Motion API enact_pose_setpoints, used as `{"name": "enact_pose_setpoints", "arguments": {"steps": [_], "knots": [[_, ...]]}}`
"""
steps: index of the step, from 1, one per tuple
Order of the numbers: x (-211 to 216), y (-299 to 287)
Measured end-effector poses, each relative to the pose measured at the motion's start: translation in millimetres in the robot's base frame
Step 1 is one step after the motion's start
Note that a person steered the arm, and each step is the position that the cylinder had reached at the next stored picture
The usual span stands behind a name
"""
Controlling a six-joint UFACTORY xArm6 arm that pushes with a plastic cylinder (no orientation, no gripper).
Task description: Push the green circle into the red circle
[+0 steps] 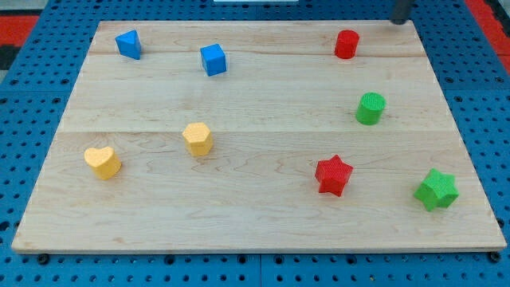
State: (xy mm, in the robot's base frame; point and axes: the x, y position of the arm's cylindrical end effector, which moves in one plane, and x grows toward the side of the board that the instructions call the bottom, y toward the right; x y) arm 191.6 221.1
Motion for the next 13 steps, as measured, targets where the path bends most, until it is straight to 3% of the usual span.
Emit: {"name": "enact_pose_setpoints", "arguments": {"steps": [1,2,3,5,7,8,9,10,13], "knots": [[0.3,-103.3],[18.1,-153.9],[53.4,-111.0],[58.2,-84.2],[148.3,-115.6],[224.8,-123.3],[264.1,-90.5],[271.1,-71.1],[200.3,-28.8]]}}
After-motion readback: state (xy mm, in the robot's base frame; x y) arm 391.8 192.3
